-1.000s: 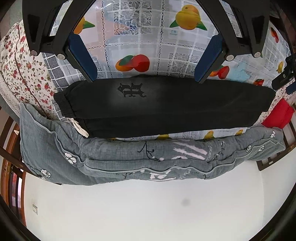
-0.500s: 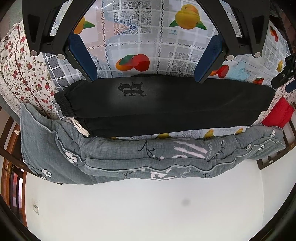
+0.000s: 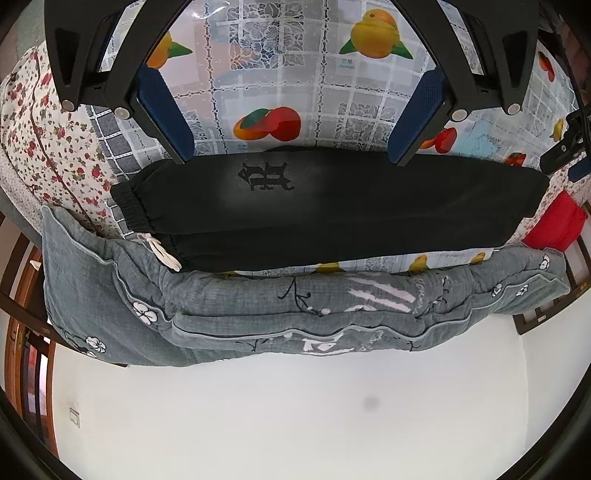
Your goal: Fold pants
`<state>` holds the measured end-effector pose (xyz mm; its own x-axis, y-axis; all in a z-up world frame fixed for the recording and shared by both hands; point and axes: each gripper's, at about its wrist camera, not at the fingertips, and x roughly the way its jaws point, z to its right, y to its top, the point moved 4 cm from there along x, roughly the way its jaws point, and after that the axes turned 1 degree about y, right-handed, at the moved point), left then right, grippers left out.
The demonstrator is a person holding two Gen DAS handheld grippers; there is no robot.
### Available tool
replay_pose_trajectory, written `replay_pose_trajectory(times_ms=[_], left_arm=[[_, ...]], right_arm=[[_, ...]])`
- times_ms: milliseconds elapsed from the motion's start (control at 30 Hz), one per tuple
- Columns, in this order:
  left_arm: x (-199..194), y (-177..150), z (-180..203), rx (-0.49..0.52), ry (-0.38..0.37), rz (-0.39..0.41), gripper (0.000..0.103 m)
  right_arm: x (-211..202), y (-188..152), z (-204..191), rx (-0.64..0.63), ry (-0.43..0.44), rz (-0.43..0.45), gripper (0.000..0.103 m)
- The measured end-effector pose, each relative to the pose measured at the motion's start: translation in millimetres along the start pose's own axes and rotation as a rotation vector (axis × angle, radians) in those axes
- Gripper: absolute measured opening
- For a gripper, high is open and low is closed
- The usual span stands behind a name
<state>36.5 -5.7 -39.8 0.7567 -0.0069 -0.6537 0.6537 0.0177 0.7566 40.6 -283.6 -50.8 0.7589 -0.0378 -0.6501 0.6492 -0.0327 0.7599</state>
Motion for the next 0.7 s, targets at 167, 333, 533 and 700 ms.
replay_pose_trajectory(times_ms=[167, 333, 533, 700], left_arm=[[0.2, 0.7, 0.0, 0.000, -0.001, 0.000, 0.103], [-0.6, 0.4, 2.2, 0.001, -0.001, 0.001, 0.103], [-0.9, 0.1, 3.6, 0.001, 0.002, 0.000, 0.103], [-3.9, 0.5, 7.2, 0.020, -0.008, 0.005, 0.103]], right_arm=[[-0.9, -0.5, 0.5, 0.006, 0.004, 0.002, 0.103], [-0.6, -0.5, -0.7, 0.004, 0.005, 0.003, 0.103], [-1.1, -1.9, -3.2, 0.013, 0.021, 0.001, 0.103], [-0.2, -6.5, -5.1, 0.025, 0.039, -0.011, 0.103]])
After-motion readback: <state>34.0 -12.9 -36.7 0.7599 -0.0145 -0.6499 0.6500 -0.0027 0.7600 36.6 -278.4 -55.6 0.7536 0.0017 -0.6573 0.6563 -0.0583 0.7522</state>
